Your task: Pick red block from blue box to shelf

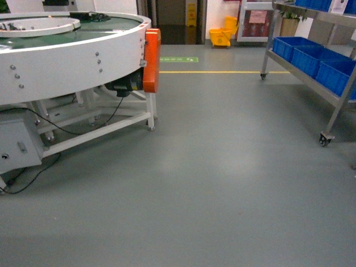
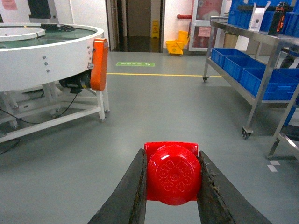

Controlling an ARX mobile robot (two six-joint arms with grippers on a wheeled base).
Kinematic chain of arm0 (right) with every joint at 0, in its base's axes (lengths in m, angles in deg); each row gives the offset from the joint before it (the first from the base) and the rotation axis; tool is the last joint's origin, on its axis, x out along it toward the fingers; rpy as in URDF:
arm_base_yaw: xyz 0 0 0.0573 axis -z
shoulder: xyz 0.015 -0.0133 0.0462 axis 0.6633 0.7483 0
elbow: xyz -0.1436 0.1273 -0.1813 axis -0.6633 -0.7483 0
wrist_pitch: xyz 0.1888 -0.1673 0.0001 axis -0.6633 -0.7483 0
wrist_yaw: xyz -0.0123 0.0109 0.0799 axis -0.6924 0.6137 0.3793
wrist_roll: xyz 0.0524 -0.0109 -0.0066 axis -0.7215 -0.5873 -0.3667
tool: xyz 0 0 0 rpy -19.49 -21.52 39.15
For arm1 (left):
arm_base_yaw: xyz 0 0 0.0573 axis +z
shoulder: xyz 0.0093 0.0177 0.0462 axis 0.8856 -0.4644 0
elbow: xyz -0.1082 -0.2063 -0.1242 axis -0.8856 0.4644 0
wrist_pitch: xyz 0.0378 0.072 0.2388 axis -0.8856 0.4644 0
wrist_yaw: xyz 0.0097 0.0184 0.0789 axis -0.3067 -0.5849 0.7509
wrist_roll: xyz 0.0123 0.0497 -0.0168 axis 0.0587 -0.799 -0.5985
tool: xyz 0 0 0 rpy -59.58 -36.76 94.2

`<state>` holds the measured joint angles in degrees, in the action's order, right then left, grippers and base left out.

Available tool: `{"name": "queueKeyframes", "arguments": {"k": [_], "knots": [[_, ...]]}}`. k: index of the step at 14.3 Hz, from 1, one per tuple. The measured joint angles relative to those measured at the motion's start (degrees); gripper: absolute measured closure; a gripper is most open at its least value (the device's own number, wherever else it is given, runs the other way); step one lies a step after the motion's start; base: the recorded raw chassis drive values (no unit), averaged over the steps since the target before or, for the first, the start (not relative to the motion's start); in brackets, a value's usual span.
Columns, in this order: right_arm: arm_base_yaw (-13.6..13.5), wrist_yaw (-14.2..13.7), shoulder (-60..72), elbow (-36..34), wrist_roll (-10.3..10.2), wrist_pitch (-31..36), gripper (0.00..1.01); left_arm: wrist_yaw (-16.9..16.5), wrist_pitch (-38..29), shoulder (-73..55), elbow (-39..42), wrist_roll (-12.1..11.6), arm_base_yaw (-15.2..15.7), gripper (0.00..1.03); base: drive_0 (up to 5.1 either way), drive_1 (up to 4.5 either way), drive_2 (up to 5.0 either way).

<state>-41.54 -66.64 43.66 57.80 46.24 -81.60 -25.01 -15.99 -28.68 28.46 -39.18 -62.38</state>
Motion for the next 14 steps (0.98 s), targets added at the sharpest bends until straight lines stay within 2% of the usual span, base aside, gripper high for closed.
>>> {"name": "queueKeyframes", "arguments": {"k": [14], "knots": [[0.00,-0.02,0.00,0.00,0.00,-0.28,0.80,-0.02,0.26,0.00,0.00,0.00,0.00,0.05,0.0,4.20,-4.3]]}}
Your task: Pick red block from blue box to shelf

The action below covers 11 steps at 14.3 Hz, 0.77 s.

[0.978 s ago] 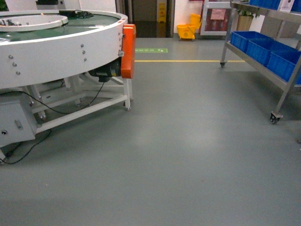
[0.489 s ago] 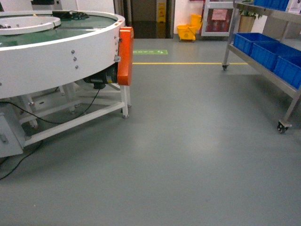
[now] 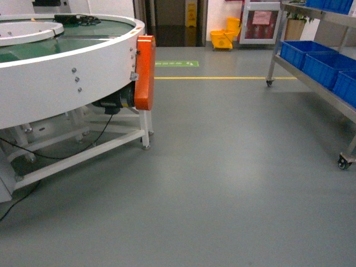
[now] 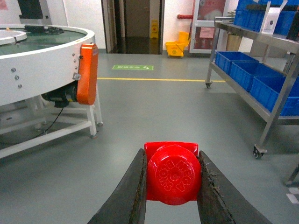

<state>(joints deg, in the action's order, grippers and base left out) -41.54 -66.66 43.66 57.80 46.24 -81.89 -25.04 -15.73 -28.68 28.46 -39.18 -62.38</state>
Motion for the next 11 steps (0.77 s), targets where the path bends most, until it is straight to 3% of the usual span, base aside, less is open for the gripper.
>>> {"name": "queueKeyframes", "arguments": {"k": [11], "knots": [[0.00,0.00,0.00,0.00,0.00,0.04,0.80,0.02,-0.02,0.00,0.00,0.00,0.00,0.05,0.0,4.35,-4.3]]}}
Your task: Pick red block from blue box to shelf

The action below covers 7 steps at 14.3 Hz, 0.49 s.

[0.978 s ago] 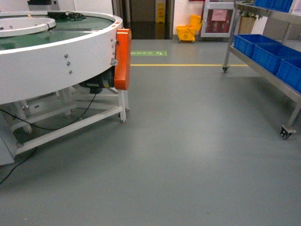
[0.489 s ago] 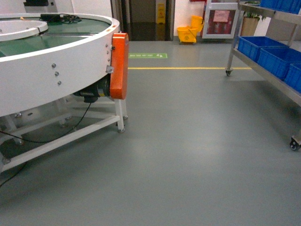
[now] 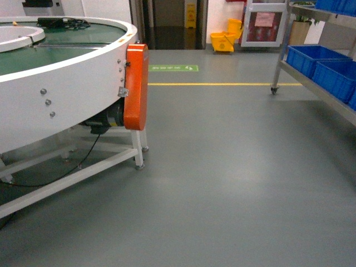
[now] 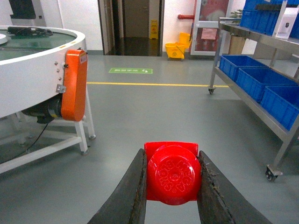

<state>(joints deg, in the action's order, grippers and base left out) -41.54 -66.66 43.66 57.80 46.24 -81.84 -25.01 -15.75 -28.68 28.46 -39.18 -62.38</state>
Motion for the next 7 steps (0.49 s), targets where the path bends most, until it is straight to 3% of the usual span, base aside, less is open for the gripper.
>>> {"name": "queueKeyframes", "arguments": {"k": [7], "knots": [[0.00,0.00,0.00,0.00,0.00,0.09,0.80,0.04,-0.15,0.00,0.00,0.00,0.00,0.05,0.0,4.29,-4.4]]}}
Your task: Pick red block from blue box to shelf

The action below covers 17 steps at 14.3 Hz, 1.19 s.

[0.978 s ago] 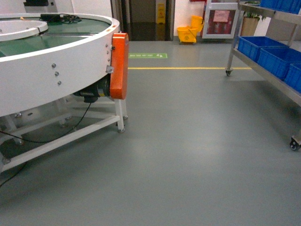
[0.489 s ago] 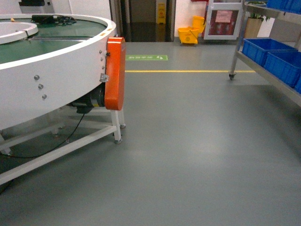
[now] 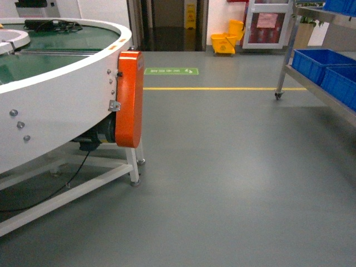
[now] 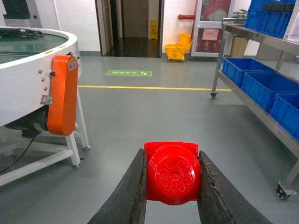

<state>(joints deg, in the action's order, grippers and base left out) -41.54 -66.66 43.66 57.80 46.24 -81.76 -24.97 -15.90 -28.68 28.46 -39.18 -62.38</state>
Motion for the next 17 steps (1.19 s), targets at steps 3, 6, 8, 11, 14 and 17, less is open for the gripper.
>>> {"name": "queueKeyframes", "arguments": {"k": [3,6,8,11,14,17], "knots": [[0.00,0.00,0.00,0.00,0.00,0.09,0.80,-0.04,-0.17,0.00,0.00,0.00,0.00,0.05,0.0,1.45,-1.4],[0.00,0.00,0.00,0.00,0.00,-0.04,0.80,0.09,0.11,0.00,0.00,0.00,0.04,0.05,-1.0,-0.98,-1.0],[0.00,0.02,0.00,0.00,0.00,0.00,0.80,0.07,0.07,0.00,0.00,0.00,0.04,0.05,-1.8,-1.75,-1.8],[0.00,0.02,0.00,0.00,0.00,0.02,0.80,0.00,0.07,0.00,0.00,0.00,0.04,0.05,-1.5,-1.54,-1.5],[0.00,0.00,0.00,0.00,0.00,0.04,0.80,0.00,0.07,0.00,-0.02,0.00,0.04,0.05,-1.6,-1.60,-1.6],[0.00,0.00,0.00,0.00,0.00,0.02,0.80,0.00,0.07,0.00,0.00,0.00,0.04,0.05,-1.6,-1.58,-1.6]]}}
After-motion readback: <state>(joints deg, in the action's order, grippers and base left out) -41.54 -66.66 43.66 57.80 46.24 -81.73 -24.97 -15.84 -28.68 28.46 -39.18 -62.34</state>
